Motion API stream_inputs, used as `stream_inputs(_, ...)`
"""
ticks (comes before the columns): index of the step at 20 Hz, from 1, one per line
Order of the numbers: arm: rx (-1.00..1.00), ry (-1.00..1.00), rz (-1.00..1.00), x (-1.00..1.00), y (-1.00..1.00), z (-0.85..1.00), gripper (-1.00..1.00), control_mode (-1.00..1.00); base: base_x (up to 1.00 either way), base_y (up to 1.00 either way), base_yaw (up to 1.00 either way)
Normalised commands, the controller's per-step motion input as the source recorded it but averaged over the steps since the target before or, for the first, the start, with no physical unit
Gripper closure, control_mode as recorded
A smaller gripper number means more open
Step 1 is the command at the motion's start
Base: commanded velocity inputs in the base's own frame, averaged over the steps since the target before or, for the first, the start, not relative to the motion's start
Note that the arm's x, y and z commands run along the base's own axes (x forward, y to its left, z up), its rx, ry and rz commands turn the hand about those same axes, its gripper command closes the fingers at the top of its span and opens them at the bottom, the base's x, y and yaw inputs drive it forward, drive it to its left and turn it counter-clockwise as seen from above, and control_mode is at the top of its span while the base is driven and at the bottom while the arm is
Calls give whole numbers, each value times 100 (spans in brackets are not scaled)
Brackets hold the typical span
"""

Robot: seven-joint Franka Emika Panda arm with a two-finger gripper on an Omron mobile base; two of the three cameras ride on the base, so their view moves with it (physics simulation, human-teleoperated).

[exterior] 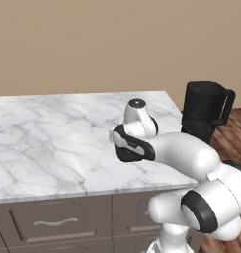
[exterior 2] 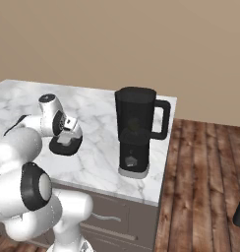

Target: Grab the garlic and lemon wedge from the fridge, place them in the blender, close the lid, and turn on the blender to create a marinade.

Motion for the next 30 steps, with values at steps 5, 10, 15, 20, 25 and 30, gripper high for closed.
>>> stream_inputs(5, 0, -7, 4, -6, -20, 100, 100, -100, 0, 0, 0)
stream_inputs(10, 0, -11, 1, -17, -28, 100, 100, -100, 0, 0, 0)
stream_inputs(15, 0, -25, -1, -52, -53, 99, 100, -100, 0, 0, 0)
stream_inputs(20, 0, -30, -4, -68, -58, 100, 100, -100, 0, 0, 0)
stream_inputs(25, 0, -30, -3, -64, -60, 100, 100, -100, 0, 0, 0)
stream_inputs(30, 0, -14, -1, -42, -45, 100, 100, -100, 0, 0, 0)
